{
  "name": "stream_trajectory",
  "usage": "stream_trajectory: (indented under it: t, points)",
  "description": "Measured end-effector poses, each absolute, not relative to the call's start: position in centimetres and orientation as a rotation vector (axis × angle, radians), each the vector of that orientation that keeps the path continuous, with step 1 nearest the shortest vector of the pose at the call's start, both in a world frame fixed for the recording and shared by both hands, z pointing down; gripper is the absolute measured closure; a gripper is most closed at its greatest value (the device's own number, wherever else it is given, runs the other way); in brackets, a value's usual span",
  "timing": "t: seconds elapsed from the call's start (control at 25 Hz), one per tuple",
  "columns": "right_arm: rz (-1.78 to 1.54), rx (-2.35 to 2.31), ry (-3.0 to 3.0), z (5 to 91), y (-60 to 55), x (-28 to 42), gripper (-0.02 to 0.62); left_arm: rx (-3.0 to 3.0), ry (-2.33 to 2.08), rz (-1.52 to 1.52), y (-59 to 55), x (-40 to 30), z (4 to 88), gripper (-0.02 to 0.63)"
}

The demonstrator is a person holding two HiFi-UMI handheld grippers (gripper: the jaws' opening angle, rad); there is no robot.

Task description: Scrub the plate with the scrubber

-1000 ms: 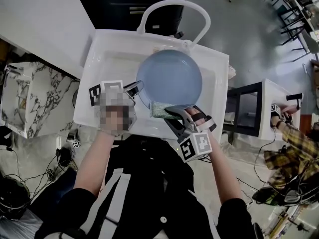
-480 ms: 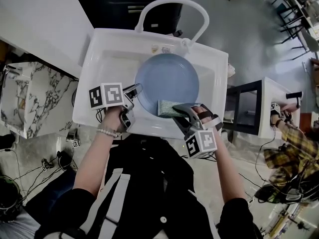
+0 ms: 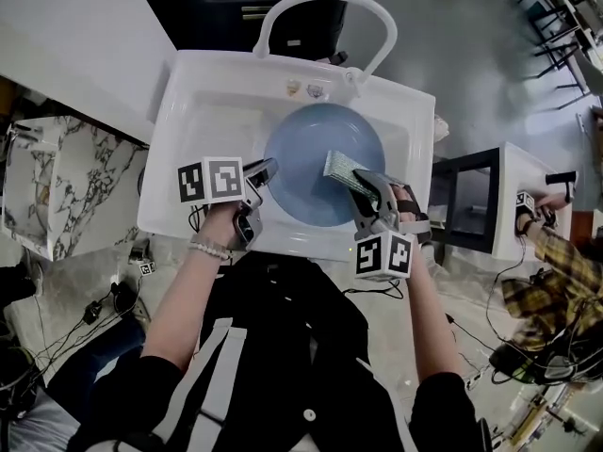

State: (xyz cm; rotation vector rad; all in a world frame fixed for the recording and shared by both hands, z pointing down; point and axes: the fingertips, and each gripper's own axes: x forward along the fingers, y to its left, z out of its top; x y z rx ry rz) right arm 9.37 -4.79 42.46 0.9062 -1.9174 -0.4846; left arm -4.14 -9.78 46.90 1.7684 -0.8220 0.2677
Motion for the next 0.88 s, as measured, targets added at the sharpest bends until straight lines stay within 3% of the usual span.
stream_trajectory:
  t: [0.44,0.88]
  points:
    - [-0.115,1.449,-1.976,38.0,-6.6,15.5,0.5,1.746,-0.822,0.345,-11.0,-2.5,49.8,0.566]
    - [0.153,1.679,-1.951,38.6,-4.1,18.0,0.5,1.669,-0.789,0.48,-11.2,-0.3,56.1,0.566]
